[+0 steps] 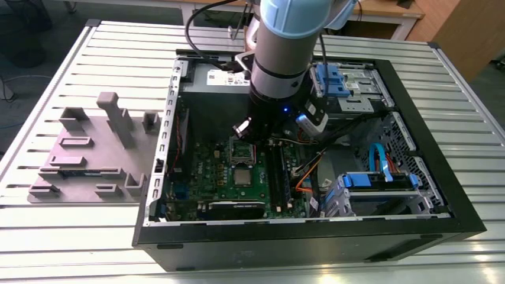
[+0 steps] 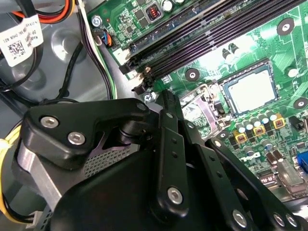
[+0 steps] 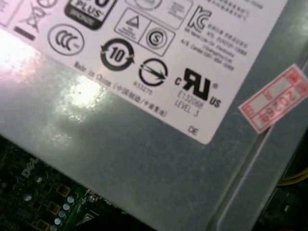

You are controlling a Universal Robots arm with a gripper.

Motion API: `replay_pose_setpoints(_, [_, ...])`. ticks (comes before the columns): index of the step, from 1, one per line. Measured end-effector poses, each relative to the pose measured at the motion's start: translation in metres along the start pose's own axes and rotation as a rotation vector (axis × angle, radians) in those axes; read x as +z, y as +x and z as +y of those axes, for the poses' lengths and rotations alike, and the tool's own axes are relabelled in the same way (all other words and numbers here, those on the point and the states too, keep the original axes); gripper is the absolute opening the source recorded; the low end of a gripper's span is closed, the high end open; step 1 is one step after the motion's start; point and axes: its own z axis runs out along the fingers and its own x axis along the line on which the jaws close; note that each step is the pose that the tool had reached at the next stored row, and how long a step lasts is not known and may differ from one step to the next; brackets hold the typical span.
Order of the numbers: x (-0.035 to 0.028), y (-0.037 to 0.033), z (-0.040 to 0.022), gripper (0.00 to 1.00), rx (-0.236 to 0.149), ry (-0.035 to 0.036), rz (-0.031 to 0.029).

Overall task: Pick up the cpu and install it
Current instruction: 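Close the cpu cover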

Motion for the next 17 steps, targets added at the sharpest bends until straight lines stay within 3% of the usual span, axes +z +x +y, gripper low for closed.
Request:
replay_pose_setpoints(7, [0.001, 0.0003, 0.0016, 0.11, 0.0, 0.0005, -0.0008])
replay_pose_setpoints(13, [0.0012, 0.004, 0.0039, 0.11, -0.001, 0.0029, -0.0094])
replay_pose_setpoints(17, [0.0007, 0.0045, 0.004, 0.11, -0.001, 0.0034, -0.0103])
